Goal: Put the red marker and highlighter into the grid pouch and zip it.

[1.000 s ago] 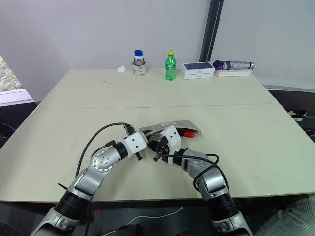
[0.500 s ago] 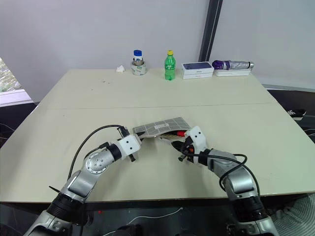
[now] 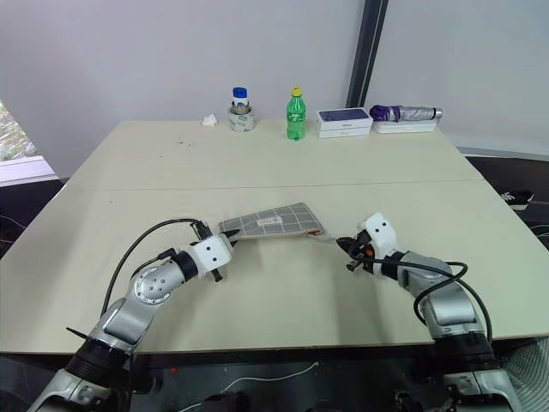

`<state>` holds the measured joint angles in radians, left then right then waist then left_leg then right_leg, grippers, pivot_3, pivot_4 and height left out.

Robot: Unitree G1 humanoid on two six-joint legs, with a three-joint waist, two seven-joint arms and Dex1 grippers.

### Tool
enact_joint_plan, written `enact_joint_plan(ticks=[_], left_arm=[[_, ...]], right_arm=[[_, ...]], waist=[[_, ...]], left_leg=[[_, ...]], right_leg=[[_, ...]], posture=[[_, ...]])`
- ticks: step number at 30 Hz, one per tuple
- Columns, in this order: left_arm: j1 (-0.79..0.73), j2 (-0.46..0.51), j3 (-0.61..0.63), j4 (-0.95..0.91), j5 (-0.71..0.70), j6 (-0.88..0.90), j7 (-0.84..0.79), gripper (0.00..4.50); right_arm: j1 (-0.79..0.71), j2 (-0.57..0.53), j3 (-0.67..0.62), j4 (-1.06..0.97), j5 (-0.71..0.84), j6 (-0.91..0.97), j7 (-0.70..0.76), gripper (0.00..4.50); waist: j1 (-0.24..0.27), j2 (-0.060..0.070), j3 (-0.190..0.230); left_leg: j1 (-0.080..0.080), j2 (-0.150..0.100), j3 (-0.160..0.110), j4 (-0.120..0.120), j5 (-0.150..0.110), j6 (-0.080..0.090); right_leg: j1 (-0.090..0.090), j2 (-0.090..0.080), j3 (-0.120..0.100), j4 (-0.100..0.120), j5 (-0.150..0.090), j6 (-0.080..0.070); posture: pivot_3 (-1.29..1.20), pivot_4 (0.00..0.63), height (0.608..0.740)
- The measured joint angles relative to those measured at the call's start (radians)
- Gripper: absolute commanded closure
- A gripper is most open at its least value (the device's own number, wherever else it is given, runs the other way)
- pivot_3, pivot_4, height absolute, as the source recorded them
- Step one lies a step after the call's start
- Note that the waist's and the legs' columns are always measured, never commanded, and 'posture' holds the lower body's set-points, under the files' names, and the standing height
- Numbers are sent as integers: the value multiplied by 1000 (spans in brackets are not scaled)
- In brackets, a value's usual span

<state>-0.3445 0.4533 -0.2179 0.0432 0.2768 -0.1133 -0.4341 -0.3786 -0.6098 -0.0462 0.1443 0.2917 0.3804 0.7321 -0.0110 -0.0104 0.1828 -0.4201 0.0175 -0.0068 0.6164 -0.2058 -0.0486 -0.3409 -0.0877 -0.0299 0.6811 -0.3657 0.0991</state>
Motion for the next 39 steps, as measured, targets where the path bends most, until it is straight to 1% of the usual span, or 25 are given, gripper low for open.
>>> enact_joint_plan(ticks=[7, 10, 12, 13, 14, 16, 17, 19, 22, 23, 25, 28, 31, 34, 37, 39], left_arm=[[21, 13, 3, 0, -7, -27, -15, 4500], [22, 14, 5, -6, -91, 7, -93, 4500], [25, 14, 17, -6, -141, 25, -129, 3708], [27, 19, 30, -6, -171, 35, -151, 3430], [29, 28, 43, -6, -192, 43, -170, 2945], [29, 44, 62, -5, -223, 61, -190, 1985], [28, 42, 81, -4, -246, 79, -197, 1423], [18, 34, 95, -5, -285, 105, -210, 449], [47, 44, 127, -77, -419, 188, -300, 440], [67, 52, 138, -113, -474, 238, -330, 440], [134, 68, 173, -216, -590, 347, -373, 440], [226, 99, 235, -310, -681, 425, -386, 440], [305, 157, 365, -313, -694, 454, -348, 440], [310, 182, 483, -317, -724, 472, -316, 440], [332, 215, 525, -314, -713, 435, -322, 440], [354, 221, 549, -275, -690, 402, -321, 440]], right_arm=[[-32, -33, -15, 101, -17, -71, 20, 4437], [-33, -38, -15, 118, -24, -89, 29, 4437], [-32, -38, -17, 112, -7, -71, 44, 4500], [-24, -36, -25, 93, 17, -50, 61, 4500], [-18, -30, -38, 70, 46, -32, 78, 4239], [-6, -26, -48, 21, 84, -11, 100, 3592], [-3, -13, -49, -7, 91, -5, 102, 3080], [-1, 13, -45, -42, 104, 1, 104, 2045], [2, 23, -40, -65, 106, -17, 119, 479], [3, 22, -40, -66, 106, -22, 123, 55], [24, 9, -40, -81, 106, -33, 155, 55], [70, -11, -42, -114, 109, -47, 199, 55], [121, -48, -59, -128, 109, -64, 219, 55], [123, -71, -89, -121, 105, -83, 218, 55], [121, -89, -94, -116, 97, -103, 226, 55], [128, -116, -94, -92, 81, -124, 243, 55]], waist=[[0, 0, 0], [0, 0, 0], [0, 0, 0], [0, 0, 0], [0, 0, 0], [-2, 0, 0], [-3, 0, 0], [-1, 0, 0], [1, 0, 0], [-1, 0, 0], [-2, 0, 0], [-1, 0, 0], [-2, 1, 0], [2, 0, 0], [2, 0, 0], [0, 1, 0]], left_leg=[[0, 0, 0, 0, 0, 0], [0, 0, 0, 0, 0, 0], [0, 1, 0, 0, 0, 0], [0, 1, 0, 0, 0, 0], [0, 1, 0, 0, 0, 0], [0, 1, 0, 0, 0, 0], [0, 1, 0, 0, 0, 0], [0, 1, 0, 0, 0, 0], [0, 1, 0, 0, 0, 1], [0, 3, 0, 0, 0, 1], [0, 4, 0, 0, 0, 1], [0, 5, 0, 0, 0, 1], [2, 7, 0, 0, 0, 1], [2, 7, 0, 1, 0, 1], [3, 6, 0, 0, -1, 1], [3, 6, 0, -1, -1, 1]], right_leg=[[0, 0, 0, 0, 0, 0], [0, 0, 0, 0, 0, 0], [0, 0, 0, 0, 0, 0], [0, 0, 0, 0, 0, 0], [0, 0, 0, 0, 0, 0], [0, 0, 0, 0, 0, 0], [0, 0, 0, 0, 0, 0], [0, 0, 0, 0, 0, 0], [0, 0, 0, -1, 0, 0], [1, 0, 0, -1, 0, 0], [0, 0, 0, -1, 0, 0], [1, 1, 0, -1, 0, 0], [1, 2, 1, -1, 0, -1], [3, 1, 0, -1, 1, -1], [3, 1, 1, -1, 1, -1], [2, 1, 1, -2, 1, -1]], posture=[[0, 150, 740], [0, 150, 740], [0, 150, 740], [0, 150, 740], [0, 150, 740], [0, 150, 740], [0, 150, 740], [0, 150, 740], [0, 150, 740], [0, 150, 740], [0, 150, 740], [0, 150, 740], [0, 150, 740], [0, 150, 740], [0, 150, 740], [0, 150, 740]])
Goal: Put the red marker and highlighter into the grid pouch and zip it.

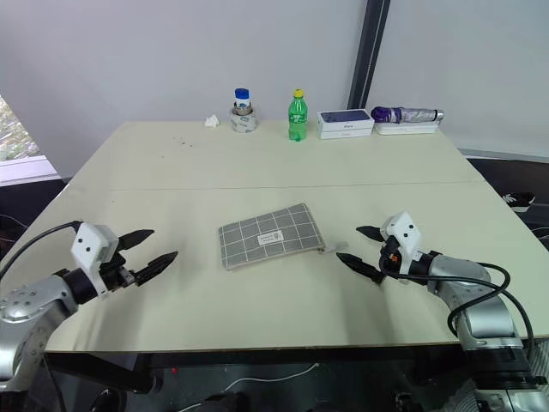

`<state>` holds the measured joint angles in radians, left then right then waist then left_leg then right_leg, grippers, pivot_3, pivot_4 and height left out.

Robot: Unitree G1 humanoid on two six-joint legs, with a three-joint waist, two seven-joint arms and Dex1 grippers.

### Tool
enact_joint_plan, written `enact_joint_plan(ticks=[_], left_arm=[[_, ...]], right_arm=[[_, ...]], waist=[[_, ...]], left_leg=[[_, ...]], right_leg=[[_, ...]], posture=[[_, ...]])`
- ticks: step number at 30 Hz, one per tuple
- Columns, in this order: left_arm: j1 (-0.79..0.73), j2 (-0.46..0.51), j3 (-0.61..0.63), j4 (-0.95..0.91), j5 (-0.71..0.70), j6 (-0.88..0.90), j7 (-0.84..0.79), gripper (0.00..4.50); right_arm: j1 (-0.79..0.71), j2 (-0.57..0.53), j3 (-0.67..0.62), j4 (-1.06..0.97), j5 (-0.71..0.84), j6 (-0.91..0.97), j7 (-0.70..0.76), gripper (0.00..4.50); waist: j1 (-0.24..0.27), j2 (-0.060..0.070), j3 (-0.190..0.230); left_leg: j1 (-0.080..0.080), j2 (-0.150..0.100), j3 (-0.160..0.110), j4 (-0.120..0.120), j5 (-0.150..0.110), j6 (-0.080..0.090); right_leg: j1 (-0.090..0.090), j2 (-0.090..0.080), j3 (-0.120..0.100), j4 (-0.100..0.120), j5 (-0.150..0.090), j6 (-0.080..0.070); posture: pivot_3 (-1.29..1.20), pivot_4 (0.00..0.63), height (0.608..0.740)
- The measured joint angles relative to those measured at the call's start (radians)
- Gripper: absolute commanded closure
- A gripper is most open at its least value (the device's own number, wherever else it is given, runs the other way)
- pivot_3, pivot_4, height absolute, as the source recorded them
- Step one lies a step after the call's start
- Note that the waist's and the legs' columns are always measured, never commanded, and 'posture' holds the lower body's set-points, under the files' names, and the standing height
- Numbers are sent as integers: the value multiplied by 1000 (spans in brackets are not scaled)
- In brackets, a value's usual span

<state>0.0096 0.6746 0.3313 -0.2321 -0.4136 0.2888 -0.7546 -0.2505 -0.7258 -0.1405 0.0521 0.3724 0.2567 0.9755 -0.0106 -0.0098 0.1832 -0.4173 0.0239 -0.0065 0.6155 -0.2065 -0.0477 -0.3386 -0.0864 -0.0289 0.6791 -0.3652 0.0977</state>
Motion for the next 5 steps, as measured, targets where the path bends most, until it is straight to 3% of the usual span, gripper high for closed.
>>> enact_joint_plan(ticks=[5], left_arm=[[59, 14, 58, 155, 38, -64, 0, 440]], right_arm=[[20, -45, -1, 91, -46, -73, 26, 55]], waist=[[-2, 0, 0]], left_leg=[[0, 1, 1, 0, 0, 0]], right_leg=[[0, 1, 0, -1, 0, 0]], posture=[[0, 150, 740]])
